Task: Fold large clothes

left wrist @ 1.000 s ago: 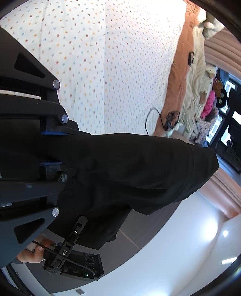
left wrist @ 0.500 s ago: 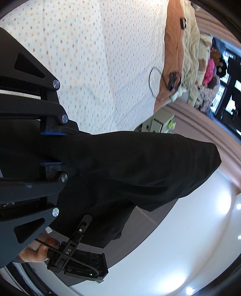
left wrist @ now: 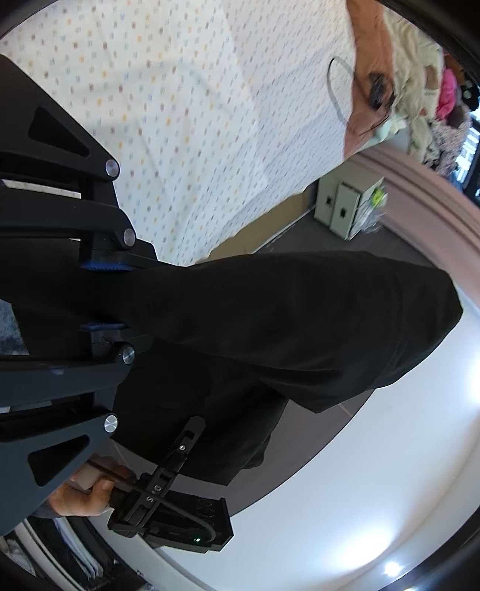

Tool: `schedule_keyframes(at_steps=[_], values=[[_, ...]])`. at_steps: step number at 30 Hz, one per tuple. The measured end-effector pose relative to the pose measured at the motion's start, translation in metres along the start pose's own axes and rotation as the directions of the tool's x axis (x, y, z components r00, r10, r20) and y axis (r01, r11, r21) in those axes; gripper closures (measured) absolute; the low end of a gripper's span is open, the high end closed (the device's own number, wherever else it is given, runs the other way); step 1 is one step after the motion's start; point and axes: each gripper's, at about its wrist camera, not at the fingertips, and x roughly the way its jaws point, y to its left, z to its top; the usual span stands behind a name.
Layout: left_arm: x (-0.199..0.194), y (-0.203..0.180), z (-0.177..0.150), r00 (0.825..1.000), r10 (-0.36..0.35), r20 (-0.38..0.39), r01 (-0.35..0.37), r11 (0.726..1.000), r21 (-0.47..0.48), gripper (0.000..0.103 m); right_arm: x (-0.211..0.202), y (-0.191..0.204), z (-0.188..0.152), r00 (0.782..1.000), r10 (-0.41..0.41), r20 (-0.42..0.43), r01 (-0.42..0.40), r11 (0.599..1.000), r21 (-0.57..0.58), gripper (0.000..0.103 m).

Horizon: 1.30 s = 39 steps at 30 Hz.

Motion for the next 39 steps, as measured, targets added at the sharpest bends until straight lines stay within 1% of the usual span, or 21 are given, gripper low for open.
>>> schedule_keyframes(at_steps=[4, 5, 8, 9, 11, 15, 19, 21, 24, 25, 26, 27, 29, 30, 32, 33, 34, 36, 37, 38, 39], values=[[0.038, 0.007, 0.007, 0.998, -0.023, -0.051, 0.022, 1.0, -0.017, 0.083, 0.0, 0.006, 0.003, 0.999, -0.044, -0.027, 0.044, 0.999, 0.002, 0.093], [0.05, 0.006, 0.004, 0.997, -0.03, -0.066, 0.028, 0.999, -0.032, 0.083, 0.003, 0.007, 0.007, 0.998, -0.051, -0.036, 0.051, 0.999, 0.002, 0.093], [0.078, 0.028, 0.013, 0.994, -0.039, -0.103, 0.033, 0.998, -0.06, 0.083, 0.016, 0.01, 0.01, 0.994, -0.082, -0.073, 0.082, 0.997, 0.0, 0.093], [0.083, 0.026, 0.006, 0.993, -0.04, -0.115, 0.032, 0.997, -0.069, 0.083, 0.017, 0.009, 0.014, 0.993, -0.088, -0.083, 0.088, 0.996, 0.0, 0.093], [0.105, 0.042, 0.006, 0.989, -0.038, -0.145, 0.025, 0.996, -0.091, 0.083, 0.033, 0.011, 0.014, 0.988, -0.103, -0.114, 0.103, 0.995, -0.002, 0.093], [0.144, 0.08, 0.007, 0.98, -0.036, -0.195, 0.01, 0.991, -0.137, 0.083, 0.078, 0.015, 0.017, 0.975, -0.14, -0.173, 0.138, 0.99, -0.021, 0.093], [0.17, 0.117, 0.009, 0.972, -0.038, -0.232, -0.002, 0.985, -0.174, 0.082, 0.125, 0.019, 0.01, 0.961, -0.149, -0.234, 0.152, 0.988, -0.008, 0.093], [0.181, 0.132, 0.011, 0.967, -0.025, -0.252, -0.019, 0.985, -0.17, 0.082, 0.139, 0.021, 0.008, 0.955, -0.155, -0.254, 0.161, 0.987, 0.002, 0.093], [0.193, 0.153, 0.012, 0.959, -0.027, -0.282, -0.029, 0.981, -0.193, 0.082, 0.152, 0.016, 0.001, 0.949, -0.172, -0.265, 0.186, 0.982, 0.03, 0.09], [0.197, 0.161, 0.012, 0.956, -0.028, -0.293, -0.035, 0.977, -0.208, 0.081, 0.149, 0.013, -0.003, 0.946, -0.188, -0.264, 0.207, 0.977, 0.044, 0.085], [0.204, 0.173, 0.018, 0.953, -0.028, -0.302, -0.043, 0.974, -0.224, 0.081, 0.154, 0.014, -0.005, 0.944, -0.191, -0.269, 0.215, 0.975, 0.062, 0.084], [0.207, 0.178, 0.017, 0.95, -0.024, -0.312, -0.053, 0.97, -0.238, 0.08, 0.159, 0.011, -0.006, 0.941, -0.195, -0.276, 0.225, 0.971, 0.082, 0.081], [0.211, 0.189, 0.013, 0.942, -0.016, -0.336, -0.074, 0.965, -0.253, 0.078, 0.17, 0.007, -0.011, 0.934, -0.176, -0.311, 0.227, 0.964, 0.137, 0.076], [0.212, 0.193, 0.012, 0.939, -0.01, -0.343, -0.081, 0.965, -0.249, 0.076, 0.171, 0.001, -0.015, 0.93, -0.168, -0.327, 0.231, 0.959, 0.162, 0.072], [0.209, 0.199, 0.01, 0.938, -0.029, -0.346, -0.068, 0.963, -0.263, 0.073, 0.175, 0.002, -0.024, 0.923, -0.168, -0.347, 0.246, 0.949, 0.195, 0.058], [0.208, 0.199, 0.009, 0.936, -0.032, -0.35, -0.066, 0.962, -0.264, 0.069, 0.175, 0.004, -0.028, 0.921, -0.167, -0.352, 0.249, 0.947, 0.201, 0.046], [0.207, 0.198, 0.01, 0.933, -0.026, -0.358, -0.071, 0.964, -0.255, 0.066, 0.175, 0.007, -0.031, 0.92, -0.164, -0.355, 0.248, 0.947, 0.204, 0.039], [0.199, 0.191, 0.012, 0.929, 0.007, -0.37, -0.094, 0.972, -0.217, 0.047, 0.165, 0.01, -0.033, 0.919, -0.176, -0.354, 0.258, 0.945, 0.2, 0.037], [0.197, 0.183, 0.014, 0.929, 0.023, -0.37, -0.1, 0.976, -0.191, 0.043, 0.158, 0.014, -0.032, 0.918, -0.185, -0.351, 0.268, 0.941, 0.205, 0.035], [0.194, 0.176, 0.015, 0.931, 0.035, -0.363, -0.099, 0.982, -0.162, 0.035, 0.15, 0.014, -0.033, 0.917, -0.195, -0.349, 0.28, 0.936, 0.212, 0.031], [0.194, 0.178, 0.017, 0.933, 0.047, -0.356, -0.101, 0.986, -0.133, 0.031, 0.144, 0.015, -0.034, 0.915, -0.207, -0.346, 0.291, 0.933, 0.213, 0.02]])
